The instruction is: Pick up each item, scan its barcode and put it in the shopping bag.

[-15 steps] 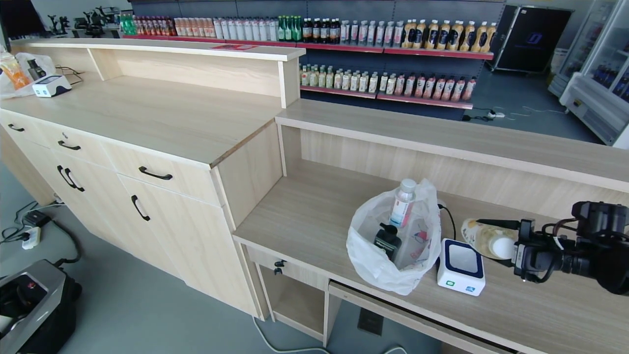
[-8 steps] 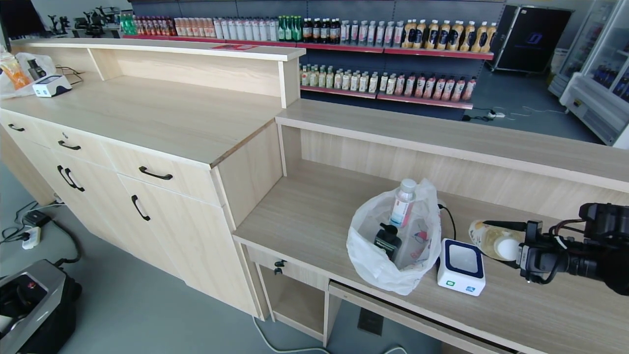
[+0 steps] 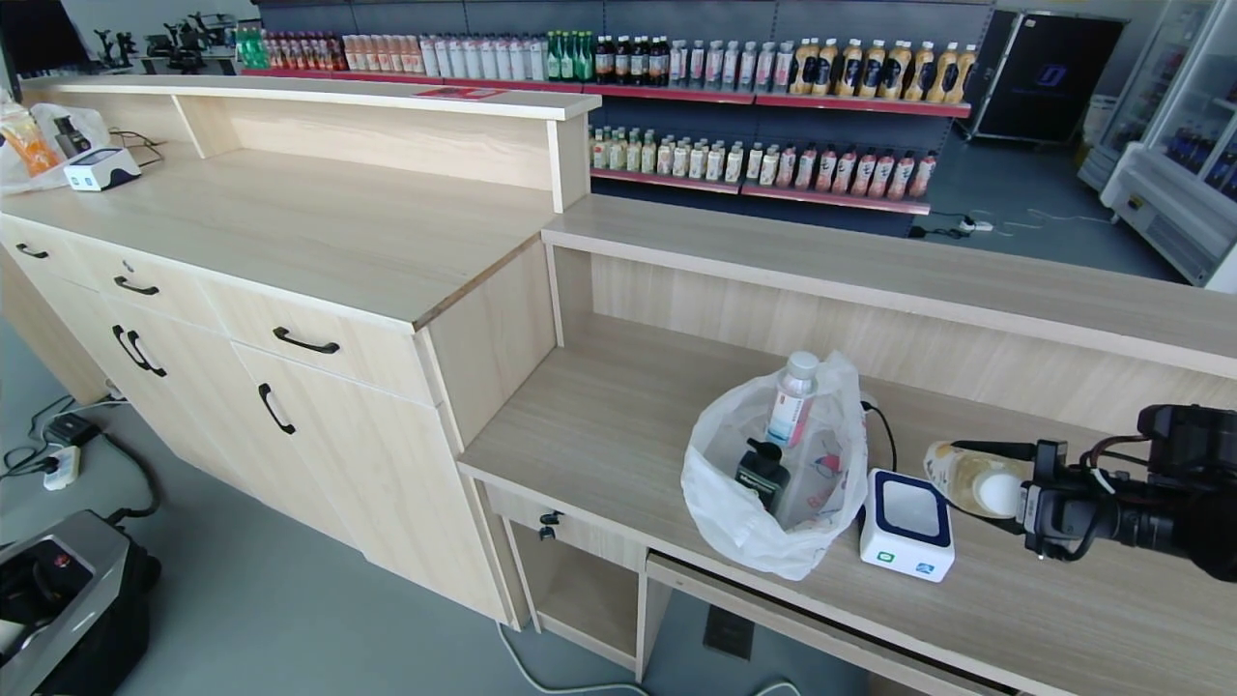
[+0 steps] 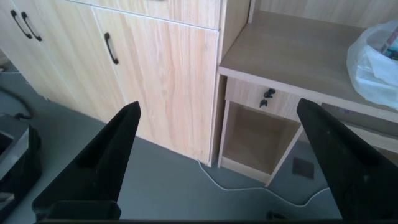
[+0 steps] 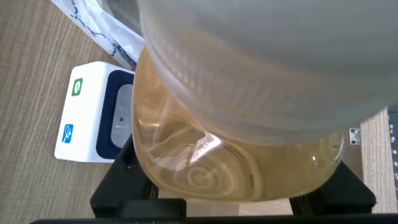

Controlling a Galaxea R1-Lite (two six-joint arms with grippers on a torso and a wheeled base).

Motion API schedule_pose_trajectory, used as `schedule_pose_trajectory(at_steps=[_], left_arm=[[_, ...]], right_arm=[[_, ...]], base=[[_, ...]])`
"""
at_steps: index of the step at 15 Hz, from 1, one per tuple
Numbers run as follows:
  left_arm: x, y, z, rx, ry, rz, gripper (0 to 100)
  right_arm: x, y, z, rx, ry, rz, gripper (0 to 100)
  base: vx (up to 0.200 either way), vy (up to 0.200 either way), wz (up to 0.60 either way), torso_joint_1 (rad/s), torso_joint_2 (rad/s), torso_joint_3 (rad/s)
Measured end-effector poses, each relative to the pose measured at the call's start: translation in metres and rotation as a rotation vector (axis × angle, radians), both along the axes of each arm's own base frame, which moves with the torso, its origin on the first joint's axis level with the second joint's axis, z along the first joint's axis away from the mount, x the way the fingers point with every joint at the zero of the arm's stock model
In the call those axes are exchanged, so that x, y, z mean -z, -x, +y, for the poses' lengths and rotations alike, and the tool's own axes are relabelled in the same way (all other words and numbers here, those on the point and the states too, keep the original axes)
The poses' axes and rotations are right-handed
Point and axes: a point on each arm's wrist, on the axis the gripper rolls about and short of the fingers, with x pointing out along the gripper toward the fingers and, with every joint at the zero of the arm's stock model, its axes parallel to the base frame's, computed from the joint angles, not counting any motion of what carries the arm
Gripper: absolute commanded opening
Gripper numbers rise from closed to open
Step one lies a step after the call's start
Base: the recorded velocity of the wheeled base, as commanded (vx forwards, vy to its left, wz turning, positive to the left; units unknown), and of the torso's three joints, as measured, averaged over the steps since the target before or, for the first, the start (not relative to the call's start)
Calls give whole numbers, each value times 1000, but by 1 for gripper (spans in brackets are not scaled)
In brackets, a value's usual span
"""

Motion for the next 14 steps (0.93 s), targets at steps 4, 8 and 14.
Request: schedule_pose_trajectory(at_steps=[4,8,14], left_arm=[[0,0,0,0,0,0,100],[0,0,0,0,0,0,100],[0,0,0,0,0,0,100]], right_arm=[[3,-1,-1,1,-3,7,0],[5,-3,-1,0,-5,10,0],[8,-9,-2,-1,-11,13,0]], base=[[0,0,0,0,0,0],[0,0,0,0,0,0],[0,0,0,0,0,0]])
